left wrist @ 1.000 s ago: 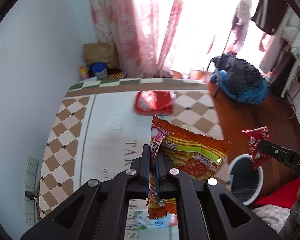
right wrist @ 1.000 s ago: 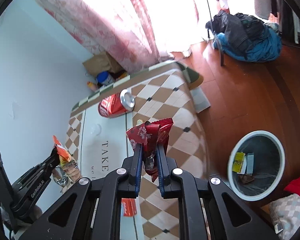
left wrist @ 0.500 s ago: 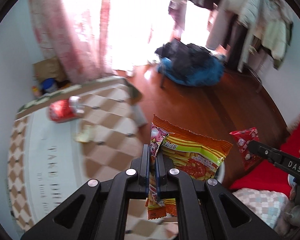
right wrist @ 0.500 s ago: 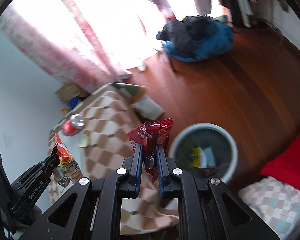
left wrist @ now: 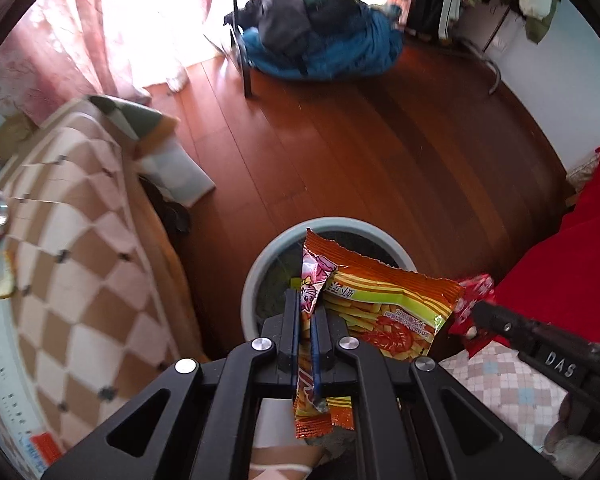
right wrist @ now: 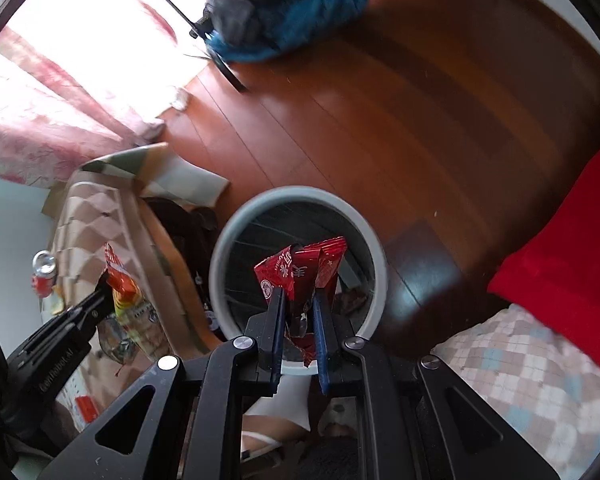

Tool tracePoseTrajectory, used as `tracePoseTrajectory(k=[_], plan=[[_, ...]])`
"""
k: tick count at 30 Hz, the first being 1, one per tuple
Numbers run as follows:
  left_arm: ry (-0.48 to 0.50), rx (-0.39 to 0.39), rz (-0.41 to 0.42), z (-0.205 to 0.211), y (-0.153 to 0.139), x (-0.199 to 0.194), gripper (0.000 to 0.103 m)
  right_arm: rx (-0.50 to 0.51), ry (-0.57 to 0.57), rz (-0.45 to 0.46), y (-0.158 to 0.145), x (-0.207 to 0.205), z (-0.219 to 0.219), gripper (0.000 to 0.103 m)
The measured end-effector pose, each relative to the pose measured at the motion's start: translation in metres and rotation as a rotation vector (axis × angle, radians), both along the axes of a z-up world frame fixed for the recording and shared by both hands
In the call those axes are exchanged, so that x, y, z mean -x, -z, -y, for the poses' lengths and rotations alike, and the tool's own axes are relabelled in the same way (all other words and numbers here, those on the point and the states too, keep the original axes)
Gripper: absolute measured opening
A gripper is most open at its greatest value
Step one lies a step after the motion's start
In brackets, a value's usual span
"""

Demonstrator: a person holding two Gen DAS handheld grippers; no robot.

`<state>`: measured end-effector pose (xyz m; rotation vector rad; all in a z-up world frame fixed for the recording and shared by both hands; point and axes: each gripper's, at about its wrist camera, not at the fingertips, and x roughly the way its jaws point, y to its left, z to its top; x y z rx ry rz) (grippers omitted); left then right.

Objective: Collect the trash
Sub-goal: 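Carry both bags over the bin and open both tools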

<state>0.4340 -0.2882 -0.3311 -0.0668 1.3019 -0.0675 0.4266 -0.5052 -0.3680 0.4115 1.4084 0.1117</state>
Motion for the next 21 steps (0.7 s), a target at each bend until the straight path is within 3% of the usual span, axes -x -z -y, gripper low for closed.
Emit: tracePoseTrajectory(k=[4,9,11,12,13,14,15,21], plan=[[0.023,0.020,-0.088,0.007,0.038,-0.021,0.004,-0.028,0.010,-0.081,0.054,-0.011,0.005,0.014],[0.030,0.026,-0.176,0.005,0.073,-0.035,0.008,-0.034,-0.009,-0.142,0.096,-0.018,-0.002,0.014],[0.016,0.030,-0.187,0.002,0.078,-0.035,0.018,-0.046,-0.012,-0.164,0.106,-0.019,-0.006,0.017],[0.007,0.031,-0.190,0.000,0.079,-0.034,0.042,-0.044,-0.015,-0.172,0.108,-0.019,-0.007,0.026],[-0.004,0.028,-0.189,-0.003,0.078,-0.032,0.074,-0.036,-0.021,-0.179,0.110,-0.019,-0.008,0.032],[-0.010,0.028,-0.185,-0.005,0.078,-0.033,0.085,-0.030,-0.026,-0.181,0.112,-0.019,-0.008,0.045],[-0.018,0.027,-0.179,-0.008,0.075,-0.030,0.089,-0.024,-0.031,-0.179,0.111,-0.018,-0.009,0.054],[-0.055,-0.015,-0.159,-0.024,0.060,-0.013,0.091,0.045,-0.086,-0.173,0.094,-0.011,-0.012,0.082]])
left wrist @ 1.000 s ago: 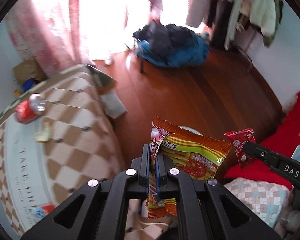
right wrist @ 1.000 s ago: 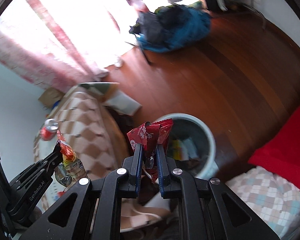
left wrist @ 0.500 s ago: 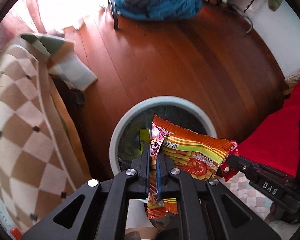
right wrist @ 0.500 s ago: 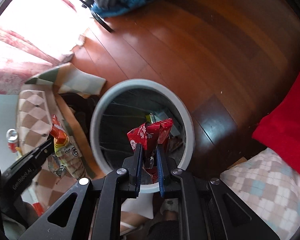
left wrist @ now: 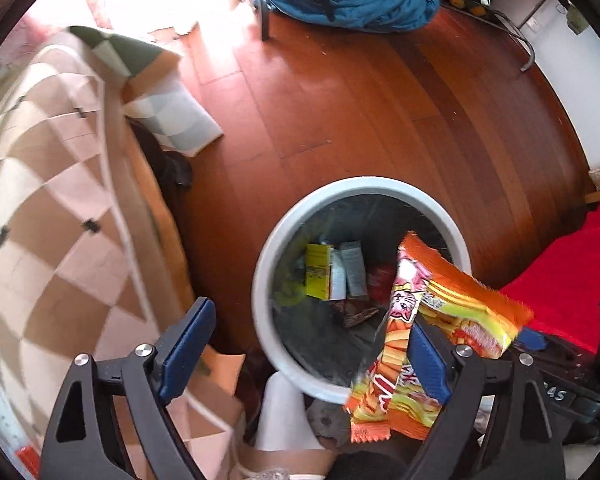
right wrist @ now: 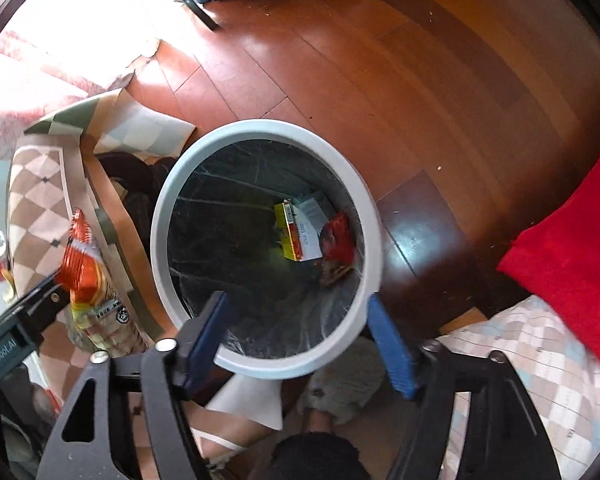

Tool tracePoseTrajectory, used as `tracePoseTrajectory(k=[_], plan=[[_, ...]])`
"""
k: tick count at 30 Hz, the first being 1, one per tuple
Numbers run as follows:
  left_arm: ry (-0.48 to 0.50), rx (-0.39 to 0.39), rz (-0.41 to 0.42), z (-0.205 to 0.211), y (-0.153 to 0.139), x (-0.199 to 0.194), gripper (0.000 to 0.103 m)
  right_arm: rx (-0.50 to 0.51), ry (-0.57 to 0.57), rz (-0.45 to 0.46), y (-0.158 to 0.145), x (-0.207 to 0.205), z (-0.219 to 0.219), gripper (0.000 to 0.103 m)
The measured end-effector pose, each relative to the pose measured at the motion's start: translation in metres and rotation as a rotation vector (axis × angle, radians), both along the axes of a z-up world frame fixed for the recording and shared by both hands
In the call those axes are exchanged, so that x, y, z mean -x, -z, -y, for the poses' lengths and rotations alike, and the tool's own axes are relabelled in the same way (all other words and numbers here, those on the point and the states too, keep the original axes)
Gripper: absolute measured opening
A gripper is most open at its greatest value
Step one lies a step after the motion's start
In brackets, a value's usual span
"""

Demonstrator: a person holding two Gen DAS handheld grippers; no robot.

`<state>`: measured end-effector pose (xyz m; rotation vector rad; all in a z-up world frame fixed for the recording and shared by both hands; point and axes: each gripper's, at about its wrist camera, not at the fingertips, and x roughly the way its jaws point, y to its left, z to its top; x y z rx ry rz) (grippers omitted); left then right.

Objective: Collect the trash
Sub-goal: 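Carry both bags over the bin and open both tools, then move both empty tools back from the bin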

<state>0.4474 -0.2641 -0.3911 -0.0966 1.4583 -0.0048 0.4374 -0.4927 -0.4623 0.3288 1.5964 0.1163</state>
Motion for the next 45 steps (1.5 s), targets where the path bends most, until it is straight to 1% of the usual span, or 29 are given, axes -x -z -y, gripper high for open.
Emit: tracePoseTrajectory(k=[2,4,5,6,7,14,16,22,29,40,43,45], plan=[[-0.001,-0.003,0.003,-0.002,-0.004,0.005,0.092,0.018,-0.013,0.005,-0.008,0.004,0.001,0.090],[-0.006,-0.017,0.005,-0.002,-0.006,0.009,0.092,0.031,-0.023,0.016,-0.016,0.007,0.000,0.091],[-0.009,-0.019,0.004,-0.003,-0.006,0.009,0.092,0.039,-0.027,0.020,-0.020,0.009,0.000,0.094],[-0.010,-0.020,0.005,-0.002,-0.008,0.010,0.092,0.049,-0.030,0.023,-0.023,0.010,0.000,0.100],[-0.011,-0.018,0.006,-0.002,-0.008,0.010,0.092,0.060,-0.031,0.027,-0.027,0.012,-0.001,0.101],[0.010,-0.032,0.037,0.004,-0.025,0.013,0.092,0.127,-0.051,0.046,-0.043,0.019,0.000,0.102],[0.017,-0.042,0.051,0.006,-0.033,0.018,0.092,0.151,-0.068,0.055,-0.049,0.023,-0.002,0.102],[0.015,-0.062,0.090,0.003,-0.057,0.038,0.092,0.174,-0.094,0.087,-0.074,0.033,-0.007,0.102],[0.005,-0.061,0.152,-0.003,-0.096,0.062,0.092,0.161,-0.082,0.160,-0.122,0.050,-0.014,0.102],[-0.010,-0.036,0.273,-0.016,-0.171,0.104,0.092,0.133,-0.031,0.297,-0.215,0.087,-0.027,0.102],[-0.030,-0.055,0.291,-0.027,-0.191,0.114,0.092,0.094,-0.004,0.339,-0.240,0.095,-0.031,0.102],[-0.047,-0.062,0.310,-0.042,-0.204,0.126,0.092,0.061,0.002,0.372,-0.255,0.102,-0.041,0.102]])
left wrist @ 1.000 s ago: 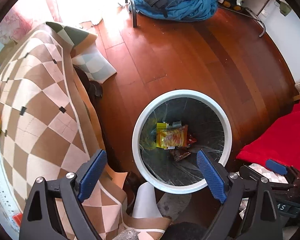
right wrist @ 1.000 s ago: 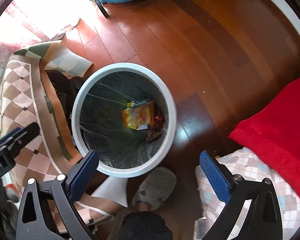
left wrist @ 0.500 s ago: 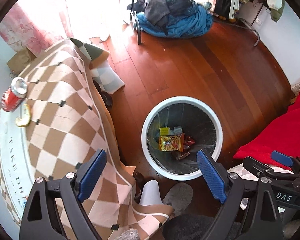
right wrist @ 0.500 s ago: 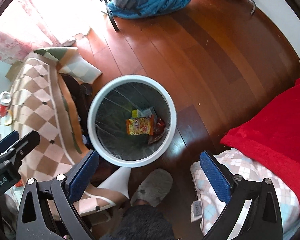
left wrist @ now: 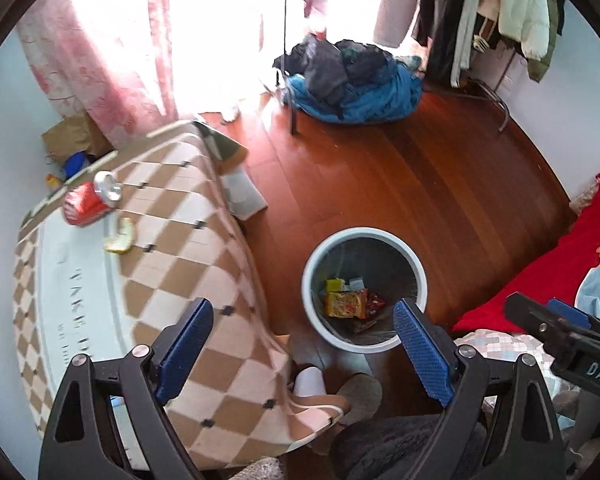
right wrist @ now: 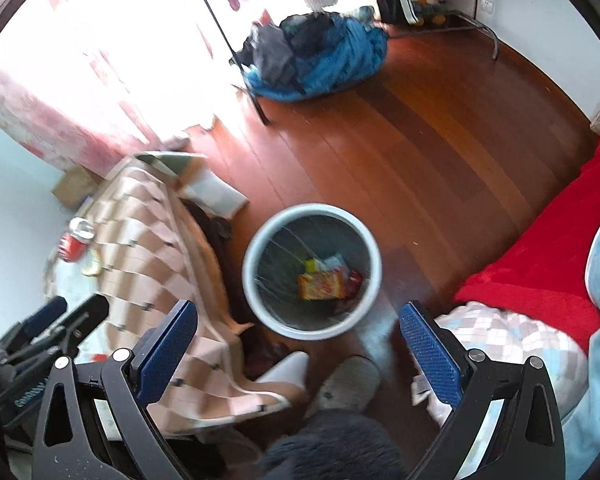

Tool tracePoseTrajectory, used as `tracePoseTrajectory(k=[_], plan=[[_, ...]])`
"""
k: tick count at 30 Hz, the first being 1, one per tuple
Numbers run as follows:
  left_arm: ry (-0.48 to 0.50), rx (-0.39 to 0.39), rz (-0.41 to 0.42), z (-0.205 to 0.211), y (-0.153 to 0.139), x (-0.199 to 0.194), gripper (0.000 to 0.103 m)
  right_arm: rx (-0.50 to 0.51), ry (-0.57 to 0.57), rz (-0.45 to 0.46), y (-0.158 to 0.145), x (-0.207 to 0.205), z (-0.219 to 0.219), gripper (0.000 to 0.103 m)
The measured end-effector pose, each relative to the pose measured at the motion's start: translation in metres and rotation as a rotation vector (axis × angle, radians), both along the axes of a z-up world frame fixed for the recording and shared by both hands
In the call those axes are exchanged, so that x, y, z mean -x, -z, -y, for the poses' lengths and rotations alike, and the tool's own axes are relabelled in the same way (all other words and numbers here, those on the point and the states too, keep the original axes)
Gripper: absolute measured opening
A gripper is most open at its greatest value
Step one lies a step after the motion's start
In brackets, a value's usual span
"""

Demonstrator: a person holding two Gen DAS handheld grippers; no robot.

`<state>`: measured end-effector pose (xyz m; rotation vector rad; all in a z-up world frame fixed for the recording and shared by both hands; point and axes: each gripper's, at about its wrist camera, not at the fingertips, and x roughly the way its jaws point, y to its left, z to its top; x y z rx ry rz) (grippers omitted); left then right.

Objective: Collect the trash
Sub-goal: 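Move both empty tools back from the bin, then grasp milk carton with left tool while right tool grasps bread crust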

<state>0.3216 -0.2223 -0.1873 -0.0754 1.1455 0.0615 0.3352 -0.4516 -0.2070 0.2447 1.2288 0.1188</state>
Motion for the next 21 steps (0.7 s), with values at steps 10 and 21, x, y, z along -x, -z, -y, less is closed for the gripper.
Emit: tracePoseTrajectory(k=[10,21], plan=[[0.020,-0.219,-0.065,-0.133,0.044,0.085,0.092,-0.091,-0.246,-0.085,0.030,0.047,-0.141,0.102],[0.231,-0.210,-0.278,-0.201,0.141,0.101,0.091,-0.035,-0.371,-0.212,0.102,0.046,-0.254,0.102]])
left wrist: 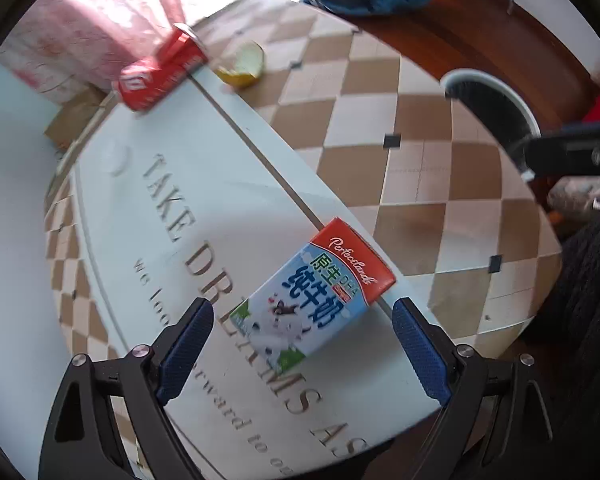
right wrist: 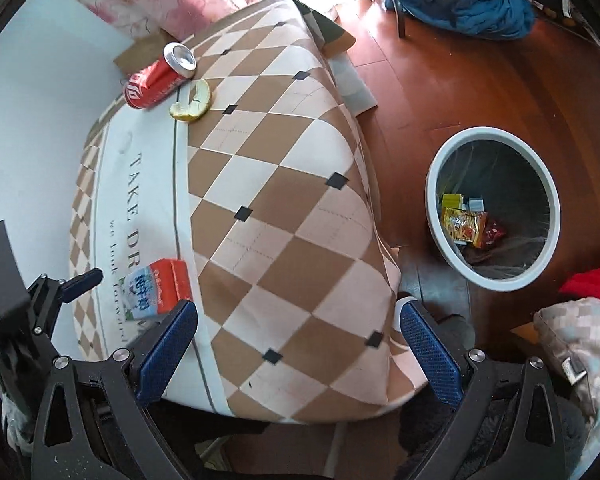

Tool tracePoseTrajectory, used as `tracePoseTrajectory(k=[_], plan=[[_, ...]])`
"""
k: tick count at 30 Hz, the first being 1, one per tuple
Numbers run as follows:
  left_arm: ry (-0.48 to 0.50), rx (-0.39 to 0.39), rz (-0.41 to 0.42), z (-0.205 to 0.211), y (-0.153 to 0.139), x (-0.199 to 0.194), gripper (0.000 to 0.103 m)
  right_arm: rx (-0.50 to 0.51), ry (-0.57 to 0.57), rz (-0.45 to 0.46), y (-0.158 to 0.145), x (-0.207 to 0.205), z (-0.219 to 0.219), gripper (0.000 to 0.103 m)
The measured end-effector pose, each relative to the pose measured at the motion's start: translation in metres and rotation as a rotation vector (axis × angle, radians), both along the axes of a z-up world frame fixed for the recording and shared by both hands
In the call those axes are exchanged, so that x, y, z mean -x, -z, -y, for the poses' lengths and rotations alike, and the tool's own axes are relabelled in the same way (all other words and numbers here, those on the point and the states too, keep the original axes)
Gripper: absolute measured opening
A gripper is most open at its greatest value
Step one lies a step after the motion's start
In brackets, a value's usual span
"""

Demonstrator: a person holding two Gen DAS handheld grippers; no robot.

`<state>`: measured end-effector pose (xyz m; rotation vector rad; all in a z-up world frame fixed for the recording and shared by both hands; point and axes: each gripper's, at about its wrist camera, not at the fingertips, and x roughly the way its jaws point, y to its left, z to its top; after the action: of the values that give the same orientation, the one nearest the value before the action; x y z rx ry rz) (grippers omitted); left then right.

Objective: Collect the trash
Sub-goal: 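Grasp milk carton with left tool while right tool grasps bread crust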

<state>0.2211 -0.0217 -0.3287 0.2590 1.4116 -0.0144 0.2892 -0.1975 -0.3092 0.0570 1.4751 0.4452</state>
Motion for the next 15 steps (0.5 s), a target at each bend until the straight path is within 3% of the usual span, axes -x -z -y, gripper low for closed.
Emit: tracePoseTrajectory(k=[2,4,7,10,12,15], plan=[[0.023,0.007,-0.019,-0.001,0.010,-0.006,0.087,0.020,-0.001,-0.005,0.004,-0.008,-0.007,0.102],[0.029,0.021,-0.035,-0.002,0.016,-0.011,0.062,0.031,-0.001,-0.002,0.005,-0.015,-0.012,0.102],[-0.011,0.087,-0.039,-0.011,0.017,-0.018,0.056,0.043,0.001,0.000,0.006,-0.026,-0.017,0.102],[-0.141,0.136,-0.017,-0.036,0.015,-0.025,0.055,0.035,-0.002,0.002,0.006,-0.038,-0.026,0.102],[-0.280,0.169,0.015,-0.066,0.012,-0.030,0.055,0.030,-0.006,0.004,0.005,-0.047,-0.036,0.102],[-0.481,0.149,0.067,-0.114,0.011,-0.035,0.055,0.021,-0.020,0.019,0.003,-0.067,-0.059,0.102]])
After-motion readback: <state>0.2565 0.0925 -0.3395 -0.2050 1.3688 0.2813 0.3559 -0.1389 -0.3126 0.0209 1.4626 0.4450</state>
